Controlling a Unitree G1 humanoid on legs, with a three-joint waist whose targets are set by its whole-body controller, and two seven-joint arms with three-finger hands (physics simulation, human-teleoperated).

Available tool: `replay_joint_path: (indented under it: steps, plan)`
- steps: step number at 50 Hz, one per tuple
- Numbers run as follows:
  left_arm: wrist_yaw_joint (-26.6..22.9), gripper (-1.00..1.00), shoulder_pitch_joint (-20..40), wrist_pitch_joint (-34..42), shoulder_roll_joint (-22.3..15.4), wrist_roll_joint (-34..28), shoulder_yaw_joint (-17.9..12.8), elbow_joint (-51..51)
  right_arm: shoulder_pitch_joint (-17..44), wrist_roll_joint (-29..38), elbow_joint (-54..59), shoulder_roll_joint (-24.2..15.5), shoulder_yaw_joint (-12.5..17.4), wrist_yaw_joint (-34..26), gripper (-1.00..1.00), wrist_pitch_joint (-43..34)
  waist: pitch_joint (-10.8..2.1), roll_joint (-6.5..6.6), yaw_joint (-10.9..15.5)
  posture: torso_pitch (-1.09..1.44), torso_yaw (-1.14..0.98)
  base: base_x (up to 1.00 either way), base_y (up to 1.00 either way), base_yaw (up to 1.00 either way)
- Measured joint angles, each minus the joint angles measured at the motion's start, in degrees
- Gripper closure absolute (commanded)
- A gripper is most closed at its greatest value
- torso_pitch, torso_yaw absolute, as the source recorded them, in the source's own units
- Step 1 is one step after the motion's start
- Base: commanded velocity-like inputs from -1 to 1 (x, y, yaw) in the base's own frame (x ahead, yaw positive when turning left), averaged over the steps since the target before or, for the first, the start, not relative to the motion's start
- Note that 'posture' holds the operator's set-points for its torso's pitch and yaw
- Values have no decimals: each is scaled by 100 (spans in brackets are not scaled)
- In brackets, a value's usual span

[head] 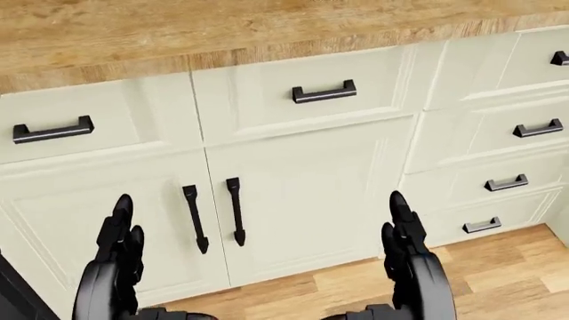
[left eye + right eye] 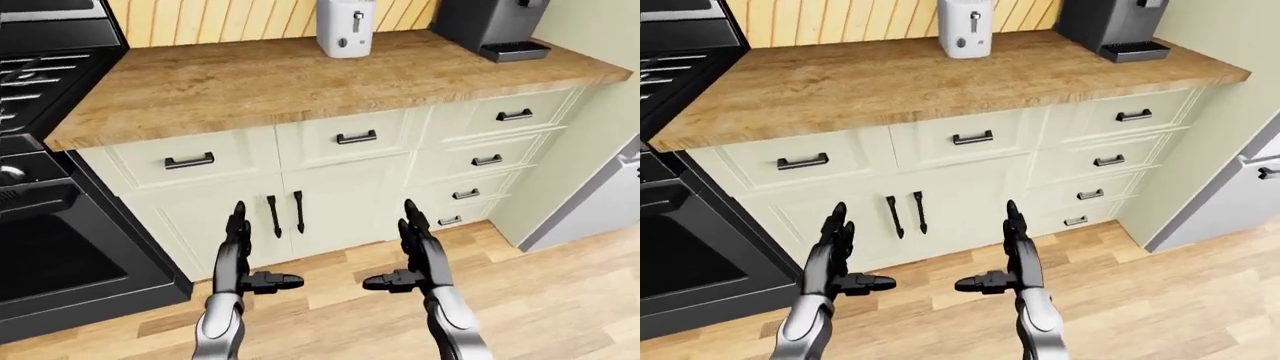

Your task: Navigate to the stove.

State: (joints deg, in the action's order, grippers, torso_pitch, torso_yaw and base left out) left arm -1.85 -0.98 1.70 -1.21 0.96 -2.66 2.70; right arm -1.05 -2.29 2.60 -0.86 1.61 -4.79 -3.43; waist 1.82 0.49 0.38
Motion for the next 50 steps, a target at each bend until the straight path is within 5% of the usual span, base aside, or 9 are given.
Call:
replay_joint_path:
  steps: [6,13,20,25,34,40,48,50]
  plan:
    - [-21,-100,25,-20,16,3,26,-34,35,20,26,-13,5,19,-100,84,-26,-443,-38,0,0,0,16,0]
    - [-64,-100,3,27,54,3,116,28,-6,26,107,-50,111,61,-100,14,-22,-225,-109,0,0,0,17,0]
    - [-48,-100,36,-45,26,5,85,-57,1,-8,-58,-19,76,36,-100,51,-40,384,-76,0,0,0,17,0]
    - [6,-100,-31,18,-11,0,-45,48,-49,-23,44,29,-61,-26,-100,-5,1,208,1,0,0,0,16,0]
    - [-20,-100,21,-24,1,3,19,-45,33,-35,-4,2,23,3,-100,98,-36,-455,-34,0,0,0,17,0]
    - [-67,-100,-10,30,62,3,140,55,-29,-39,78,-53,144,50,-100,48,-44,-321,-130,0,0,0,17,0]
    - [-47,-100,34,-45,32,4,85,-64,9,-27,-12,-30,74,39,-100,54,-31,399,-94,0,0,0,17,0]
    - [-28,-100,26,-27,-15,2,-7,16,11,-22,48,28,-25,22,-100,39,-10,309,-38,0,0,0,18,0]
